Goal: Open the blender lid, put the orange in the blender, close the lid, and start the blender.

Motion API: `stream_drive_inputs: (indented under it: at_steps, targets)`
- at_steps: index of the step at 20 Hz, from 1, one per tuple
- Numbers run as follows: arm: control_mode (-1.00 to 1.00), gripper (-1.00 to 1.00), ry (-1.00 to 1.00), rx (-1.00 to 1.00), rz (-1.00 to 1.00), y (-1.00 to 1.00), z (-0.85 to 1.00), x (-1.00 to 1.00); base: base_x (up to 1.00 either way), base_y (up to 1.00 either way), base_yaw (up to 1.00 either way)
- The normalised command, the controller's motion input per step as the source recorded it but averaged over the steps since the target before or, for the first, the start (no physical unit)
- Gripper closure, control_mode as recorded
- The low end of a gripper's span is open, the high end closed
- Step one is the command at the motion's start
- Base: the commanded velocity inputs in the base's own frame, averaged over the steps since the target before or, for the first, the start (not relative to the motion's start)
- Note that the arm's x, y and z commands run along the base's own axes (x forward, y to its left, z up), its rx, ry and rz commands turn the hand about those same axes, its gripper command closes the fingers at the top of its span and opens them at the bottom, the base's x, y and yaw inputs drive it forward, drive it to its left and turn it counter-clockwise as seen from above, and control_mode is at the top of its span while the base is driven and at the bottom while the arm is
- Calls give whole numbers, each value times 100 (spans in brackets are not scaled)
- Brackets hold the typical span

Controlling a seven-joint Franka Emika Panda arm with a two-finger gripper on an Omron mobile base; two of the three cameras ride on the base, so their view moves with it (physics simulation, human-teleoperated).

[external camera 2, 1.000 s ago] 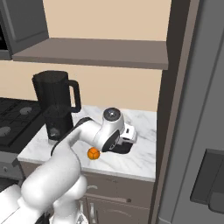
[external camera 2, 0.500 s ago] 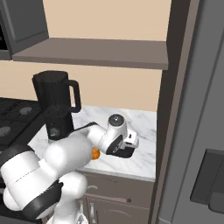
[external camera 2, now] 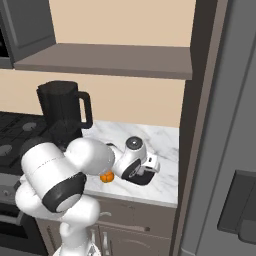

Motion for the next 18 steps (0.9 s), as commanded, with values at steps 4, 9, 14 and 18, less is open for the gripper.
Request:
stream_drive_inputs:
  at_steps: [4,9,14,18]
  targets:
    - [-100,100,3,0,0,-2,-29,16,0,0,0]
    - [-100,-100,1,-2,0,0,-14,-3,0,0,0]
    - [-100,-100,0,0,0,0,36,-8,0,0,0]
    - [-100,-100,-1,-3,0,2,60,-16,0,0,0]
